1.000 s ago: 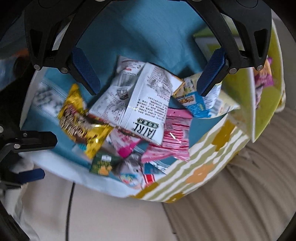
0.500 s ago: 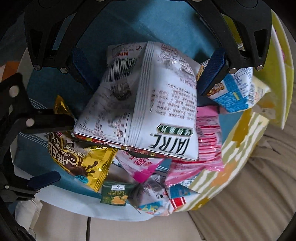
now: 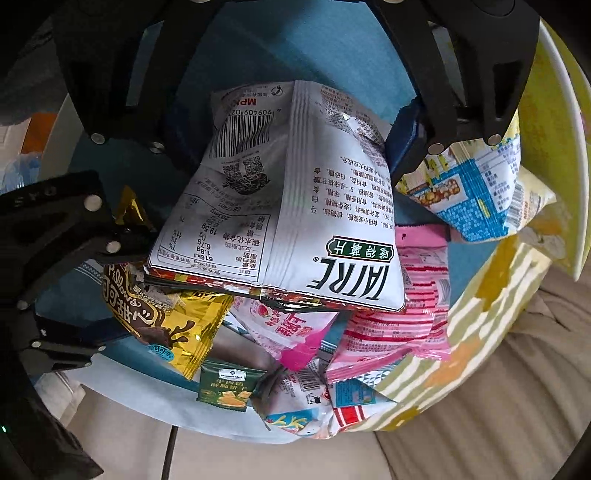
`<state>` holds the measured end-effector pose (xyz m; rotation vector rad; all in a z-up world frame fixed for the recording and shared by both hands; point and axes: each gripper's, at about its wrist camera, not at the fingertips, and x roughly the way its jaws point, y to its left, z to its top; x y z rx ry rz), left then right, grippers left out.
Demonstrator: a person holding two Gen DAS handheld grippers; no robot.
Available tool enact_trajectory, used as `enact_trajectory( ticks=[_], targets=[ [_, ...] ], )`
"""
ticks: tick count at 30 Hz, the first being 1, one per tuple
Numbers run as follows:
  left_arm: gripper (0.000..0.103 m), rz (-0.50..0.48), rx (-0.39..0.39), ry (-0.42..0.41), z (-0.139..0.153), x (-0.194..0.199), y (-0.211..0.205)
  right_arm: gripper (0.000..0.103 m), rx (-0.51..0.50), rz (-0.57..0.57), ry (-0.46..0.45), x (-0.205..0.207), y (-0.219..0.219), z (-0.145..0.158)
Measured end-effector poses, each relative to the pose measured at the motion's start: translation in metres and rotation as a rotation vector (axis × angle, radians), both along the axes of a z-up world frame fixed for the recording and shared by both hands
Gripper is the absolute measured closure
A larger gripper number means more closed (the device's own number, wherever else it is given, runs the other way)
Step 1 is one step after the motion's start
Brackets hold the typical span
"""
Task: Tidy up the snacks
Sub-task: 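Grasp white TATRE bag with left tool while right tool grasps gold Pillows bag, then carry TATRE bag over the box with left tool while right tool carries Pillows bag, release both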
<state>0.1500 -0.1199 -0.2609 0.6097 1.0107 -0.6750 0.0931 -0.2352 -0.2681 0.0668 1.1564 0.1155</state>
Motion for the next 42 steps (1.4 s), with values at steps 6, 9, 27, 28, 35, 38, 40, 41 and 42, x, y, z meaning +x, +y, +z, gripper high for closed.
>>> enact_trajectory(
  ticks=[6, 9, 27, 28, 35, 38, 40, 41, 42],
  targets=[
    [0.04, 0.04, -0.006, 0.009, 0.004, -0.007, 0.003, 0.047, 0.005, 0.032, 0.02, -0.001, 0.001, -0.005],
    [0.043, 0.065, -0.014, 0.011, 0.005, -0.01, 0.007, 0.058, 0.006, 0.05, 0.016, -0.003, 0.005, -0.004],
    [0.045, 0.31, -0.133, -0.06, 0.08, -0.038, 0.026, 0.06, 0.02, 0.09, -0.092, -0.024, -0.011, 0.059],
    [0.045, 0.333, -0.143, -0.073, 0.089, -0.04, 0.029, 0.06, 0.026, 0.096, -0.102, -0.025, -0.013, 0.067],
    [0.045, 0.489, -0.182, -0.167, 0.143, -0.051, 0.06, 0.06, 0.033, 0.194, -0.165, -0.017, 0.001, 0.114],
    [0.045, 0.556, -0.19, -0.212, 0.163, -0.05, 0.08, 0.06, 0.048, 0.248, -0.206, -0.01, 0.015, 0.133],
    [0.045, 0.599, -0.198, -0.246, 0.176, -0.046, 0.098, 0.06, 0.067, 0.285, -0.236, -0.002, 0.029, 0.146],
    [0.045, 0.613, -0.198, -0.257, 0.179, -0.044, 0.106, 0.06, 0.077, 0.297, -0.246, 0.002, 0.035, 0.151],
    [0.045, 0.631, -0.197, -0.271, 0.184, -0.042, 0.115, 0.06, 0.088, 0.313, -0.26, 0.007, 0.044, 0.156]
  ],
)
